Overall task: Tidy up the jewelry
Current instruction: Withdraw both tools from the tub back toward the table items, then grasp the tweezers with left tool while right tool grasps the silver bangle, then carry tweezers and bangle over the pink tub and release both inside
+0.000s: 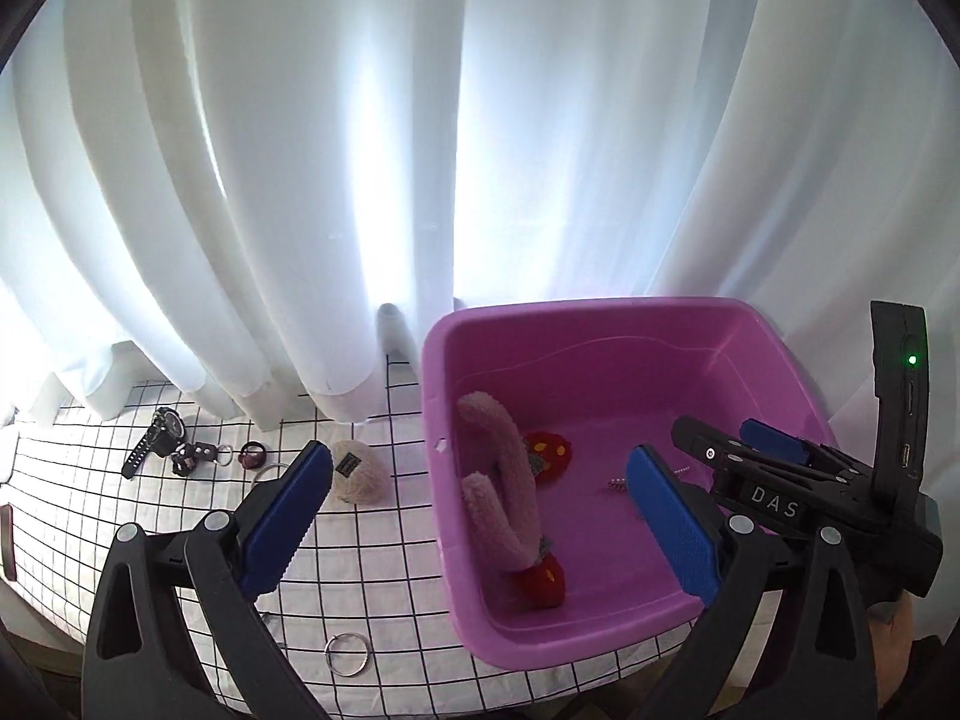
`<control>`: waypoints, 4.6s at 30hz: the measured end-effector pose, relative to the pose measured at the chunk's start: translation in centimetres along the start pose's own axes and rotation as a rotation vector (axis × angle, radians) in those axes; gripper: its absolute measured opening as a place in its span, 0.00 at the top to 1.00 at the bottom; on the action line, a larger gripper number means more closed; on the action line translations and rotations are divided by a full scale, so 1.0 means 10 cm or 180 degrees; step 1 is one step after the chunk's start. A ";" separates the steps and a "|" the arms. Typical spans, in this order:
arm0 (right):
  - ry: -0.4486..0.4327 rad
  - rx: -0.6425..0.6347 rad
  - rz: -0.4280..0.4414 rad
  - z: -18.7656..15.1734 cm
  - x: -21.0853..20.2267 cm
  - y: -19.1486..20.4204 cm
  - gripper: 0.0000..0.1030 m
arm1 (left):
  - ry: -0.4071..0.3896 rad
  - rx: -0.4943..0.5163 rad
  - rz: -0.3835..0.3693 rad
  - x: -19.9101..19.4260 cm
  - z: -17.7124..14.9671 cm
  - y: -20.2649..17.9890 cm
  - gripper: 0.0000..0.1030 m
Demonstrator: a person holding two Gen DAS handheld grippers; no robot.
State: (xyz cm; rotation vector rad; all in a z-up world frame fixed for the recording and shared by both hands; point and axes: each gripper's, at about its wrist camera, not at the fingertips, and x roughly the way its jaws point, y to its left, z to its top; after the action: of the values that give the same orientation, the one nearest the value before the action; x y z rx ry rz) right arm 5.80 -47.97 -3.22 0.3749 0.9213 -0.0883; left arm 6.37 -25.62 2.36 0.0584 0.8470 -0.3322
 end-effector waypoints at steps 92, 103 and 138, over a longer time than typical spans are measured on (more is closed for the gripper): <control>-0.0287 -0.0922 -0.0471 -2.56 1.60 1.91 0.17 | 0.0058 0.0103 0.0217 1.18 -2.44 2.27 0.16; -0.0251 -0.1021 -0.0413 -2.58 1.56 2.02 0.51 | 0.0090 0.0302 0.0045 1.10 -2.44 2.10 0.86; -0.0655 -0.0746 -0.0141 -1.70 0.28 2.84 0.53 | -0.0408 0.0317 -0.0046 -0.12 -1.13 2.62 0.88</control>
State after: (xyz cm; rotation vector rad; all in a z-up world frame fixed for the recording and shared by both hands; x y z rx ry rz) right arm 1.15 -15.27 -6.77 0.1249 0.7269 -0.0574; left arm 5.60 1.54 -6.40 0.1223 0.7040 -0.3876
